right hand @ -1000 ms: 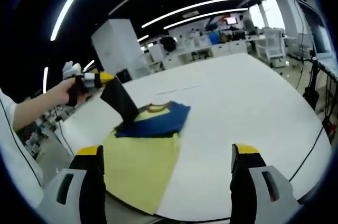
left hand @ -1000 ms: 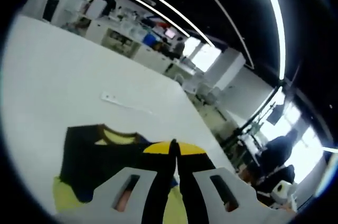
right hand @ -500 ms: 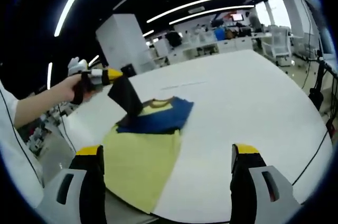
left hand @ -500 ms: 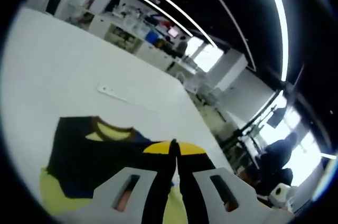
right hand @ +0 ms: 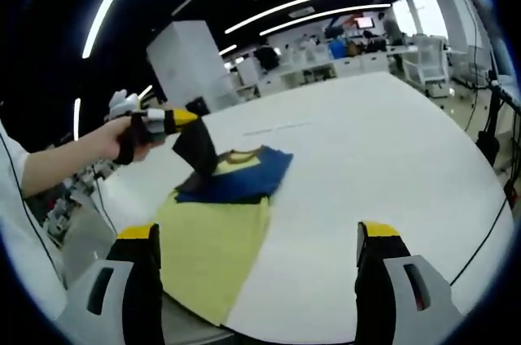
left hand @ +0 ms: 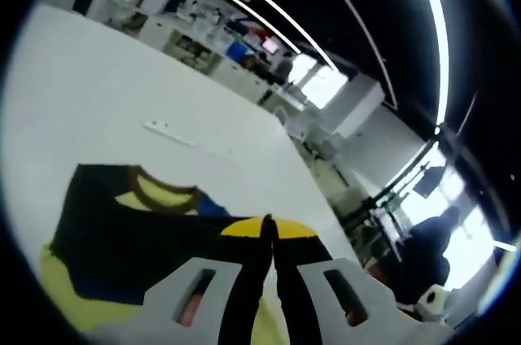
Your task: Fold the garment on the visible template until the final outline fits inside the template.
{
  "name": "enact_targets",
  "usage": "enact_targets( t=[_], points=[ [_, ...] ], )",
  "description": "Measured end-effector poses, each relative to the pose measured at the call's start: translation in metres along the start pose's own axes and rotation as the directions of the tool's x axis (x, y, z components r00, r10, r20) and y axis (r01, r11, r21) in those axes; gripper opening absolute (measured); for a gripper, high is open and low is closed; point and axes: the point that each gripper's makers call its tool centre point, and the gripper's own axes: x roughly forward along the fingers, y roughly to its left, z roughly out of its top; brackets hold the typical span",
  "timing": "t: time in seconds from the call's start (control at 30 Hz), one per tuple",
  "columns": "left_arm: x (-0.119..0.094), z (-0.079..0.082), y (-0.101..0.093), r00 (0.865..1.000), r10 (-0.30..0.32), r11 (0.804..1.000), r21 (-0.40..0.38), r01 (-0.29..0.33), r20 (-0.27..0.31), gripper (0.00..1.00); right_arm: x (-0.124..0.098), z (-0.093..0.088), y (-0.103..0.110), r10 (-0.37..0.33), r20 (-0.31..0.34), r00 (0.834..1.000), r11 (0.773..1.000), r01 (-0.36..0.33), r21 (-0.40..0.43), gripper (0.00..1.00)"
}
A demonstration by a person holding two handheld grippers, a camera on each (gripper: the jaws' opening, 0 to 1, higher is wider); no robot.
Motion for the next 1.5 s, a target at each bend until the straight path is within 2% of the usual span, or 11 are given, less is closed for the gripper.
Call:
enact_targets(
  t=[0.47,0.7,1.03,1.5],
  points=[
    [0.025,-0.024,0.009,1.000,0.020,0.998,-0.064,-0.021,-0.015,0.00,-0.004,0.001,-0.014,-0.009,-0.016,1.000,1.000,0.009,-0.006,1.00],
    [0.035,-0.035,0.013,0.999,0.029,0.997,-0.073,-0.031,-0.029,0.00,-0.003,0.000,-0.019,-0.009,-0.026,1.000,1.000,0.009,-0.009,1.00],
    [0.055,-0.062,0.016,0.996,0.039,0.997,-0.070,-0.044,-0.078,0.00,-0.004,-0.003,-0.029,-0.015,-0.039,0.999,1.000,0.015,0.000,1.00],
    [0.077,-0.084,0.018,0.993,0.056,0.991,-0.114,-0.068,-0.103,0.00,-0.013,-0.005,-0.043,-0.042,-0.033,0.999,0.999,0.043,0.016,1.00]
  ],
)
